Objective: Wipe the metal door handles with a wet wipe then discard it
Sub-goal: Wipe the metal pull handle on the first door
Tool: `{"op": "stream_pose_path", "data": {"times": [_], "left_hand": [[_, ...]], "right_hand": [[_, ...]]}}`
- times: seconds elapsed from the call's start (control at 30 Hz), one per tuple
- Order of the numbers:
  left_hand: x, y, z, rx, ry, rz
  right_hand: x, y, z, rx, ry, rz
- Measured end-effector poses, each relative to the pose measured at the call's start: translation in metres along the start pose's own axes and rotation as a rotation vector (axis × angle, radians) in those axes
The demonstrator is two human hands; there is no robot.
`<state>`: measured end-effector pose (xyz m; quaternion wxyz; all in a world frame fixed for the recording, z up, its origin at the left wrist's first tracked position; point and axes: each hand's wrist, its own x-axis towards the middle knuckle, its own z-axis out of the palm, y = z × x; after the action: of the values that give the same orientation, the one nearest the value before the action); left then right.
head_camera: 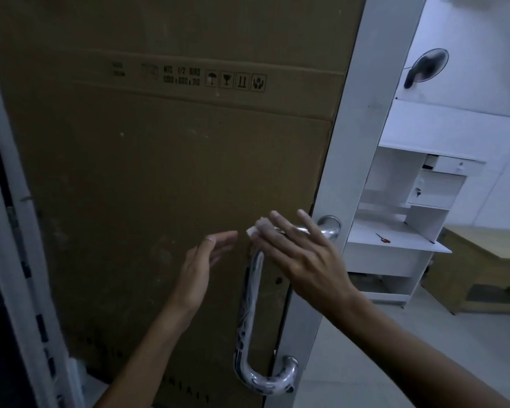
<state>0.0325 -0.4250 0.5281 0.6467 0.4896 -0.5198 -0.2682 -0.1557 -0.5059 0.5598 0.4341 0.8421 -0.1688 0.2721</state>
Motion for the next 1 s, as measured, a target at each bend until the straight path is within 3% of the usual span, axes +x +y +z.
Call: {"op": "stream_pose_path", "data": {"times": [0.37,0.57,0.73,0.83,1.0], "left_hand": [[0.001,-0.002,-0.005,-0.022,-0.051,-0.029],[0.002,-0.003,0.006,-0.024,-0.076,-0.028],[0.002,-0.005,0.014,-0.103,0.010,-0.001],[0.002,-0.005,0.016,-0.150,0.043,-0.003],[-0.001,-0.007,0.013,-0.118,-0.017,-0.001]], "right_hand": [[-0.021,0.021,-0.013,0.243,0.160,0.477],[0.009,0.013,-0.022,0.219,-0.022,0.328],[0.050,0.000,-0.023,0.103,-0.380,0.144],[0.064,-0.004,-0.022,0.063,-0.427,0.055],[0.046,0.027,-0.028,0.201,-0.341,0.342]]}}
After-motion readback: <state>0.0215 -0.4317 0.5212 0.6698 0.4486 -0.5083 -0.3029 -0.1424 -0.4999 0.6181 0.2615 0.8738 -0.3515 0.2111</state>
